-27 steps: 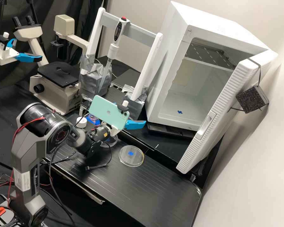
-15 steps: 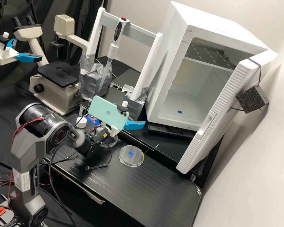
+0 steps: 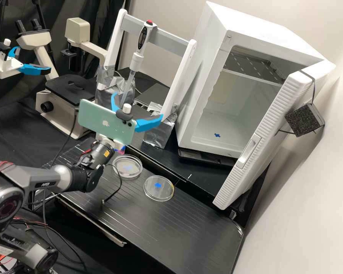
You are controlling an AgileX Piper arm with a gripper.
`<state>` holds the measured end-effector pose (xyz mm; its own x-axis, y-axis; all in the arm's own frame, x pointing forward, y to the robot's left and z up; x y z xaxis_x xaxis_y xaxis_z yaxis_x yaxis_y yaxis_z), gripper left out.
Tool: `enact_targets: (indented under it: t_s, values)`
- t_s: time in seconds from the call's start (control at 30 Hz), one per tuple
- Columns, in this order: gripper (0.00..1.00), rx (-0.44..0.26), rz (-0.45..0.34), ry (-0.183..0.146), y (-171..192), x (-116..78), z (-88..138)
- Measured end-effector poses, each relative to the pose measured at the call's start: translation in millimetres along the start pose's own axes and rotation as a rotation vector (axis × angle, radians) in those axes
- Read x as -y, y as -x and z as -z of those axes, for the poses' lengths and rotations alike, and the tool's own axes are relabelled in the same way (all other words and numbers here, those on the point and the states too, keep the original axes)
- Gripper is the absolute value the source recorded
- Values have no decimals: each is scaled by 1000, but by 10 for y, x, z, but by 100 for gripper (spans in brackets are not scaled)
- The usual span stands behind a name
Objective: Use the pipette
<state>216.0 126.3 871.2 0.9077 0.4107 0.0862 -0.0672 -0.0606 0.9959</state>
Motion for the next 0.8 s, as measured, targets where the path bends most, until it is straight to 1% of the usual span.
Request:
enact_targets:
  t_s: [0.1,0.13,0.17,0.2,0.3,0.37,0.47,0.5,0.6,0.7,0.8]
  values:
    - [100,-62,35,-5,-92,15,220]
    - [100,-92,42,3,-147,6,319]
    - [100,-97,54,8,-175,17,353]
    - [100,-113,76,20,-235,38,441]
    - [100,-115,101,34,-389,60,573]
    - [100,-105,108,54,-497,64,622]
    - [100,-65,112,51,-693,49,658]
    - [100,-39,116,51,-792,51,649]
    - [100,4,127,39,-940,48,639]
    - [100,20,127,34,-1096,17,659]
    - [100,32,138,56,-1208,7,665]
